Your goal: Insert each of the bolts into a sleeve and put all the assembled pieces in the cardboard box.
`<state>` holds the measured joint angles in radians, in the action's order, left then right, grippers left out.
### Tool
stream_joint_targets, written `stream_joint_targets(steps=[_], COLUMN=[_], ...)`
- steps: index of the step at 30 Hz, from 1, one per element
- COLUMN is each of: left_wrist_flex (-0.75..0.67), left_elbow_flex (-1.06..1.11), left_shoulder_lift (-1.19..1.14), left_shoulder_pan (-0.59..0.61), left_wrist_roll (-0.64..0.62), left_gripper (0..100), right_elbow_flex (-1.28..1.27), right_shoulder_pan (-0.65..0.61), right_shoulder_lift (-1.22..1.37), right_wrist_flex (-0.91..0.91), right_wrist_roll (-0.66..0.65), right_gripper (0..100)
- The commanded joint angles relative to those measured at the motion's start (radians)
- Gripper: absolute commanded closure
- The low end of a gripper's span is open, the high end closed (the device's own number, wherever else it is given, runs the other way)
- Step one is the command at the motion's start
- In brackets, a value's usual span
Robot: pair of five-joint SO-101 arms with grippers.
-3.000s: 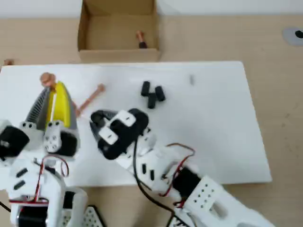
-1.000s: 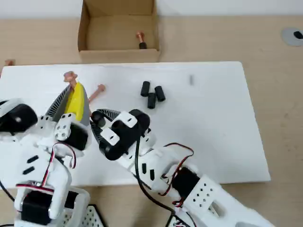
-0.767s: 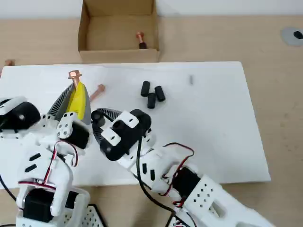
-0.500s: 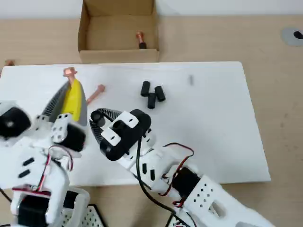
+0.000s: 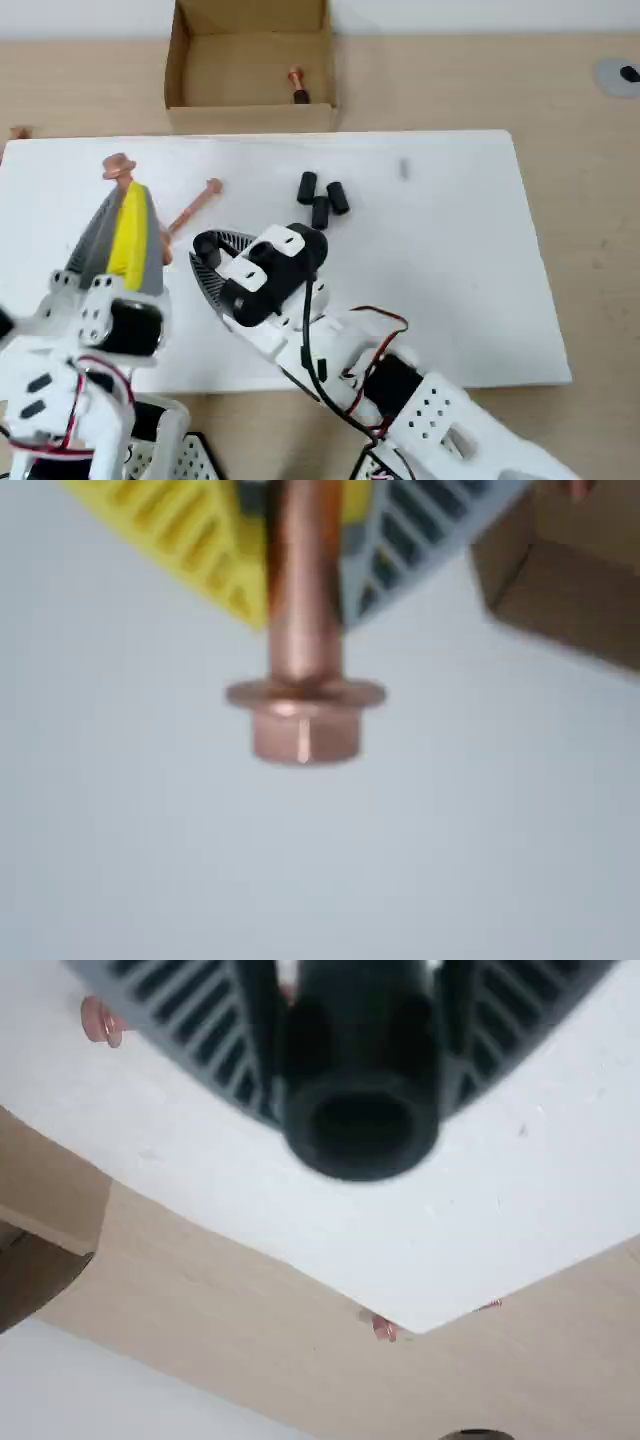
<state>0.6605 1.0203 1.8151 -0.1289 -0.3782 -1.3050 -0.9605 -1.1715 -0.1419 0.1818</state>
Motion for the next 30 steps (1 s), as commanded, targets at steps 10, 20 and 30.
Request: stream_joint_targets(steps=[10,20,30], left_wrist_flex=[-0.195,-0.353,-0.222], left_elbow_flex=[0.207,0.299,0.327], left_shoulder_lift=[0.007,0.002,0.008], left_shoulder_pan=[-0.091,-0.121,-0.123], left_wrist_roll=[0.084,0.167,0.212], left_gripper=[99,99,99], right_elbow_flex=[0.004,0.002,0.004], right_shoulder_pan=[-0.018,-0.016,0.045], right_shoulder_lift=[-0.024,-0.024,-0.024], right_wrist_flex=[0.020,0.020,0.020], right_wrist_roll=[0.064,0.064,0.064], right_gripper=[98.8,98.8,98.8])
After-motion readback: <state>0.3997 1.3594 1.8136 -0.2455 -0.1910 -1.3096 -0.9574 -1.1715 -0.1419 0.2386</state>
